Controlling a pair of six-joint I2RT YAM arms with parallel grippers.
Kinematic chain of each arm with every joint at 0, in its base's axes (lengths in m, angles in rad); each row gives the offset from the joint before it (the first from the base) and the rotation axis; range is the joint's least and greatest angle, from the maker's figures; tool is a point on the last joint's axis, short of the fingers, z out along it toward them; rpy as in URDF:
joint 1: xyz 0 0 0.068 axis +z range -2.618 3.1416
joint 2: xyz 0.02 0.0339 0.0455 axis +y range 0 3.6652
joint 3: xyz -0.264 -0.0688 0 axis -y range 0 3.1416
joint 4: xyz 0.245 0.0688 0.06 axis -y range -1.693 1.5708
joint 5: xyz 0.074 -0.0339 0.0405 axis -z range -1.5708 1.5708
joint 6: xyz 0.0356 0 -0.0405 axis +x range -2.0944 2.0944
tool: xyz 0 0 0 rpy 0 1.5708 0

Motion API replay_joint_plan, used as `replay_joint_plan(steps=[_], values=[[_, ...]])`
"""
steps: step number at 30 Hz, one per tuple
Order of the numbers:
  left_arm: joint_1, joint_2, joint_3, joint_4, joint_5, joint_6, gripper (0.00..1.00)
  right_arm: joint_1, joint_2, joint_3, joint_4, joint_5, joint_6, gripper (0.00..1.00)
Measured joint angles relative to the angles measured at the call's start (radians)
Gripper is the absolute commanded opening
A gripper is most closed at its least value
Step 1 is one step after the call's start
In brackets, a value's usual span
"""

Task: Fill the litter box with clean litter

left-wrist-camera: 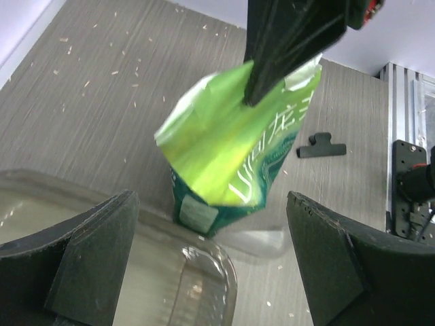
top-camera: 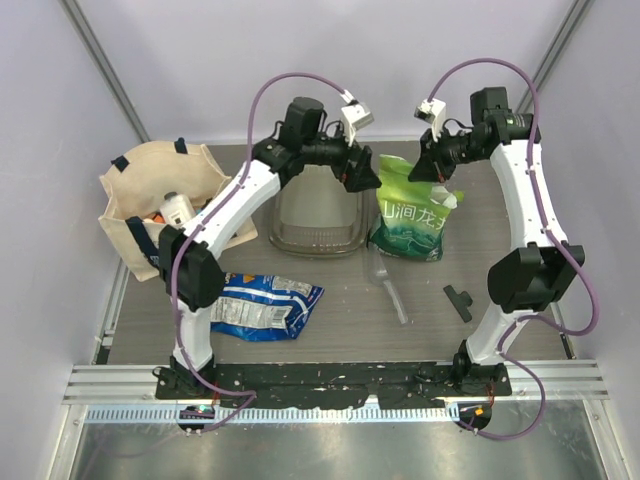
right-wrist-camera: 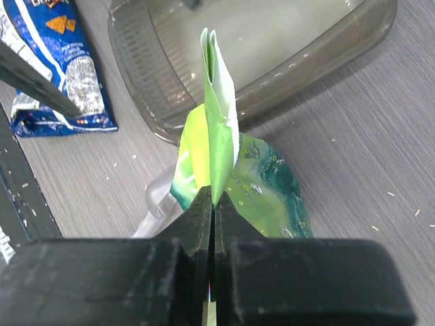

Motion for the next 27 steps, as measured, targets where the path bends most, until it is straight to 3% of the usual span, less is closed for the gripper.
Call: replay_joint_plan(steps=[4,10,12,14,15,18,21,27], values=[[-0.046,0.071,0.023,0.084,-0.002,0.019,0.86,0.005,-0.031,-0.024,-0.024,0.019,-0.046,0.02],[-0.105,0.173,0.062,0.139,-0.003,0.05,0.56,0.006,-0.046,-0.025,-0.065,0.032,-0.097,0.01],[-0.117,0.186,0.062,0.151,-0.003,0.047,0.37,0.006,-0.047,-0.025,-0.073,0.032,-0.103,0.03],[-0.122,0.189,0.062,0.165,-0.002,0.043,0.17,0.006,-0.051,-0.026,-0.078,0.035,-0.101,0.14],[-0.121,0.189,0.063,0.171,0.001,0.047,0.12,0.005,-0.057,-0.028,-0.075,0.043,-0.085,0.38],[-0.121,0.189,0.065,0.177,0.021,0.051,0.02,-0.006,-0.09,-0.04,-0.033,0.085,0.005,0.72],[-0.121,0.189,0.065,0.179,0.034,0.046,0.0,-0.053,-0.162,-0.04,0.042,0.146,0.167,0.79],[-0.12,0.181,0.048,0.195,0.033,-0.015,0.0,-0.117,-0.257,-0.017,0.1,0.387,0.505,0.79]])
